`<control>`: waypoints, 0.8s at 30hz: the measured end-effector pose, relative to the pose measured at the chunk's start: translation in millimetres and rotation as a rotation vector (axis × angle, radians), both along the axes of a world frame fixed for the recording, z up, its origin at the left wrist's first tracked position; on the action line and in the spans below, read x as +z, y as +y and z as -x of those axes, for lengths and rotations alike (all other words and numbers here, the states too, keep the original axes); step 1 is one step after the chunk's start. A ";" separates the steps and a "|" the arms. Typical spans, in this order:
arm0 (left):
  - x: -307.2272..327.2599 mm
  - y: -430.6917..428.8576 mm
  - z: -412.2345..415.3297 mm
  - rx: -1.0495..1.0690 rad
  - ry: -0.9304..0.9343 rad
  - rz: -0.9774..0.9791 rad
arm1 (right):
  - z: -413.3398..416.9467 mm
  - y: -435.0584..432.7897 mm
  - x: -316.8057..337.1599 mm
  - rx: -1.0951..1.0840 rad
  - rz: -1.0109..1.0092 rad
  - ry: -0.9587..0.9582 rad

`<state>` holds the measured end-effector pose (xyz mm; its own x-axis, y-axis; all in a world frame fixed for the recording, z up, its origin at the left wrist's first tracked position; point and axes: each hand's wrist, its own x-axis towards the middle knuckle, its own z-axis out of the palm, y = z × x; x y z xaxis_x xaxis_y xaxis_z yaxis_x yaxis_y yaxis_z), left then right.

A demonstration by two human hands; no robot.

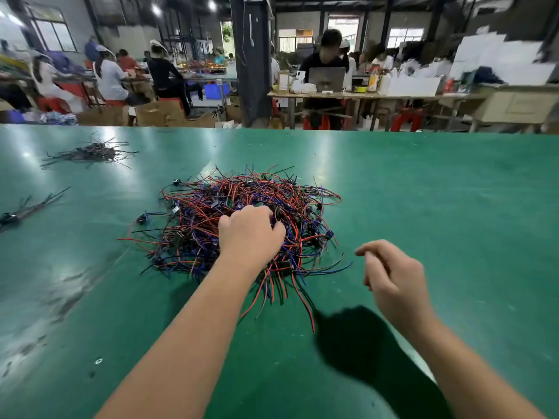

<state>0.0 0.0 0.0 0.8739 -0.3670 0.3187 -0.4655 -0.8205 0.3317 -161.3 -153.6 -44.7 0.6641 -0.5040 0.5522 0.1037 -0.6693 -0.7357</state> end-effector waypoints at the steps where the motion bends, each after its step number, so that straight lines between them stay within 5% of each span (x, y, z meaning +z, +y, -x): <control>1: -0.5 -5.9 0.1 -0.010 -0.036 -0.084 | -1.7 2.2 -7.0 0.002 0.025 0.034; 8: -6.6 -48.7 -13.4 0.041 0.053 -0.135 | -2.3 -19.9 -32.6 -0.047 -0.057 0.126; 16: 3.5 -58.3 -29.5 0.026 0.061 0.298 | -2.1 -34.3 -25.4 -0.127 -0.189 0.070; 24: 33.3 -57.0 -31.6 -0.066 -0.198 0.522 | -3.8 -30.9 -24.3 -0.102 -0.198 0.090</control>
